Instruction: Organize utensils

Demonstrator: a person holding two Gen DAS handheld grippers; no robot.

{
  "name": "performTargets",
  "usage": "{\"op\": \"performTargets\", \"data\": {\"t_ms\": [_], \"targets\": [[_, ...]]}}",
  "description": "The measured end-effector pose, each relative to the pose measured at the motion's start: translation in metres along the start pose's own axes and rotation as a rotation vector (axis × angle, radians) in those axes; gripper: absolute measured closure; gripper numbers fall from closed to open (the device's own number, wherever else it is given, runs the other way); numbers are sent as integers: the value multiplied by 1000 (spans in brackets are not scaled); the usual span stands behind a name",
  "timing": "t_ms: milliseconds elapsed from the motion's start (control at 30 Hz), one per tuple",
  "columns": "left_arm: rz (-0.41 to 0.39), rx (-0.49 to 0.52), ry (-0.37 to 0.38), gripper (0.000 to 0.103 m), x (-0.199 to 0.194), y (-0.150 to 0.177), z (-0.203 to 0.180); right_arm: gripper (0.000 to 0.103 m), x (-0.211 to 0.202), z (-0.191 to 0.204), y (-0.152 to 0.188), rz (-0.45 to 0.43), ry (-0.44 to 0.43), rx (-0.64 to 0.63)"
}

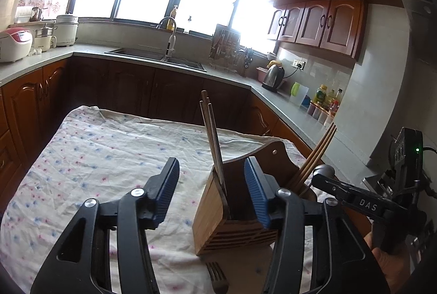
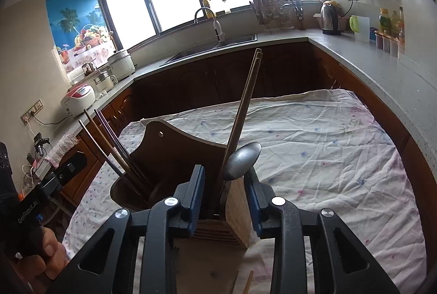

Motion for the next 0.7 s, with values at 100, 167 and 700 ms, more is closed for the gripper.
{"op": "performTargets", "data": {"t_ms": [100, 167, 700], "targets": [[-3, -20, -10, 23, -6, 2, 5, 56, -5, -2, 1, -6, -5, 9], [-2, -26, -21, 18, -10, 4, 8, 48, -9, -5, 1, -12, -14, 21], [20, -61, -96, 0, -74, 26, 24, 9, -81, 4, 26, -109, -109, 65]]}}
Point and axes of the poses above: each gripper's, at about its wrist camera, not at the fingertips, and x roughly the way its jaws point, z to its left, y to its underside, the point moved 10 cm from there along x, roughly the way its jaws point, and after that the axes turned 12 degrees about x, right-handed, at the moved point
